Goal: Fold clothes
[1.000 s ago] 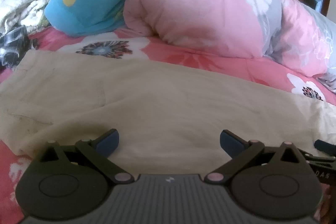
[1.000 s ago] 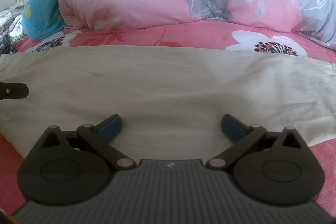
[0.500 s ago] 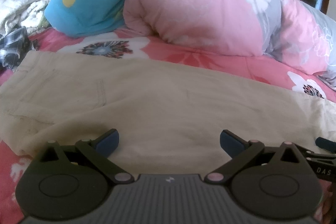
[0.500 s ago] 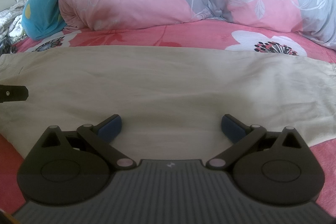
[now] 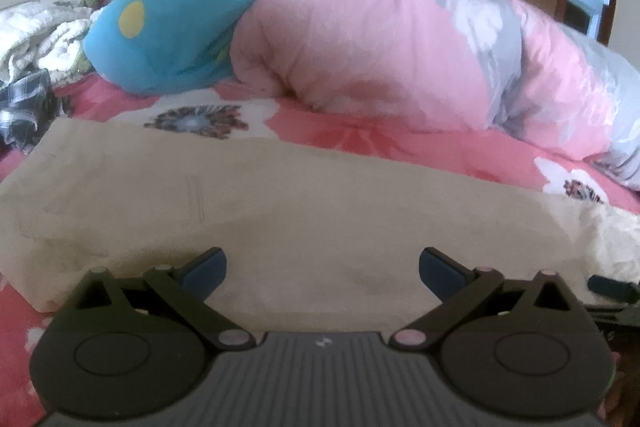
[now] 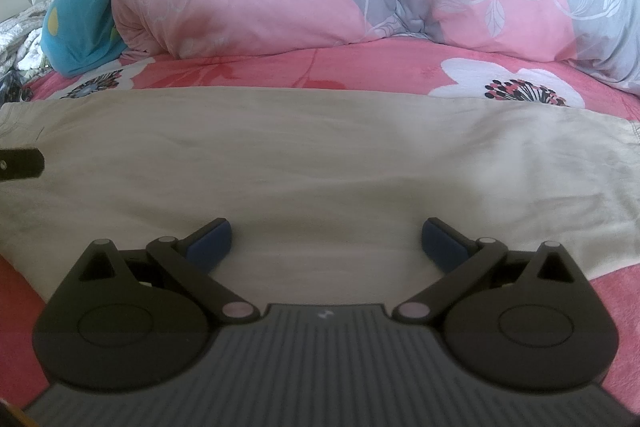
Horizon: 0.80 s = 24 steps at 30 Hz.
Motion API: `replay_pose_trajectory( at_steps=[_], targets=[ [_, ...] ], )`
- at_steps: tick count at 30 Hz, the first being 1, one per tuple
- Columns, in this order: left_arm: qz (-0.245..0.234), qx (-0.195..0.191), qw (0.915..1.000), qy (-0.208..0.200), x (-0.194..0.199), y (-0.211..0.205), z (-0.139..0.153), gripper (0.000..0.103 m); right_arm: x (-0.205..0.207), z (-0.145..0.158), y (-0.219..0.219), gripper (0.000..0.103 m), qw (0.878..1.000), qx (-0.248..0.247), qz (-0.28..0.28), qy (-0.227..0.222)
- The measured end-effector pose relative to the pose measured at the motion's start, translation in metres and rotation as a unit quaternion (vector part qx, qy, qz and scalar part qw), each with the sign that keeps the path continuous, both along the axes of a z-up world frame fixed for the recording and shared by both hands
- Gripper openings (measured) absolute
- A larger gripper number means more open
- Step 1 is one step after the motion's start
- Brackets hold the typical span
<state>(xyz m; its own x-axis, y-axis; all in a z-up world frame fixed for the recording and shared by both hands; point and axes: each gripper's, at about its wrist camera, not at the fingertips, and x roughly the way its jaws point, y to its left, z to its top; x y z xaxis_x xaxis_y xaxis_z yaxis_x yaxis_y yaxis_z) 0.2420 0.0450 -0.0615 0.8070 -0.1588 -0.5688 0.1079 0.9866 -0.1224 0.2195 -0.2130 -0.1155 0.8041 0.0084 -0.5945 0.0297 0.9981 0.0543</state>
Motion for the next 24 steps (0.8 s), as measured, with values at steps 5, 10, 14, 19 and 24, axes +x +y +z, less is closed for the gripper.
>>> replay_pose_trajectory(
  at_steps=[5,10,14,19,24],
  targets=[
    [0.000,-0.007,0.9999,-0.012,-0.009,0.006,0.003,0.103,0.001,0.000,0.001,0.102,1.000,-0.001,0.000,0.001],
    [0.008,-0.005,0.9996,-0.027,-0.023,0.016,0.005,0.103,0.003,0.002,0.003,0.102,1.000,-0.008,-0.002,0.008],
    [0.016,-0.006,0.9993,-0.034,-0.034,0.028,0.007,0.102,0.003,0.002,0.004,0.102,1.000,-0.010,-0.003,0.010],
    [0.033,-0.011,0.9987,-0.037,-0.041,0.044,0.010,0.095,0.006,0.016,0.006,0.102,1.000,-0.002,0.002,0.024],
    [0.047,-0.032,0.9976,-0.039,-0.043,0.060,0.014,0.088,0.009,0.061,0.035,0.102,0.997,0.017,0.069,-0.041]
  ],
)
